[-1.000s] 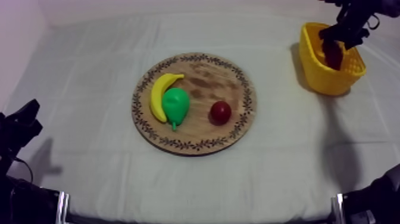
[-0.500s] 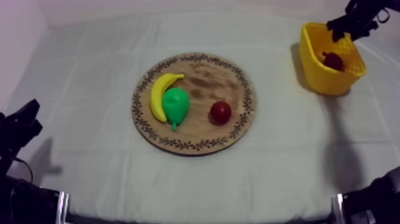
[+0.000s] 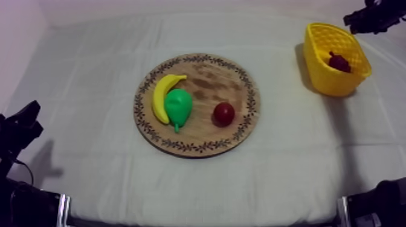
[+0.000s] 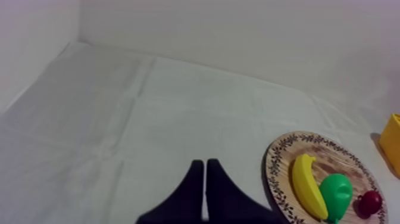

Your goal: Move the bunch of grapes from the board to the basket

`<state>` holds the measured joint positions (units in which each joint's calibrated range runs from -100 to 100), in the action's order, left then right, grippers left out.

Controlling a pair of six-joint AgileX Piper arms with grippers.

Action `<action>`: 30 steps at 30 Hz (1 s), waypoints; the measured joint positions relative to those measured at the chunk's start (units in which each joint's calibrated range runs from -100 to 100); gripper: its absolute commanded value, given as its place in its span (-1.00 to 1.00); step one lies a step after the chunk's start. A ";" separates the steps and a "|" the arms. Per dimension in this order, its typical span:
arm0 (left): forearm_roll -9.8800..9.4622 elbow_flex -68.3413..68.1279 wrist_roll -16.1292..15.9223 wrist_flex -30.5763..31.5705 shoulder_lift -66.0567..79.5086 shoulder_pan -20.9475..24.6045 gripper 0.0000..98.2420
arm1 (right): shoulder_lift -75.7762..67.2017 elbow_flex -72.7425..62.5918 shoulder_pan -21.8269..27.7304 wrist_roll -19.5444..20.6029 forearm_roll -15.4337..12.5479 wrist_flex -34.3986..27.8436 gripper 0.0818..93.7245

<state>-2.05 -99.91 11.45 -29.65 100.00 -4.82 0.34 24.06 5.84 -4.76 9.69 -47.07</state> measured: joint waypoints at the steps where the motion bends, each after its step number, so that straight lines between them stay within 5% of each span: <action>1: 0.00 0.00 0.00 0.00 0.00 0.00 -1.00 | -1.28 1.41 0.00 0.07 0.22 0.66 -0.19; 30: 0.00 0.00 0.00 0.00 0.00 0.00 -1.00 | -35.65 43.91 -2.15 7.77 7.40 16.44 -0.54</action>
<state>-2.05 -99.91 11.45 -29.65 100.00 -4.82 -35.30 67.97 3.69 3.01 17.09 -30.63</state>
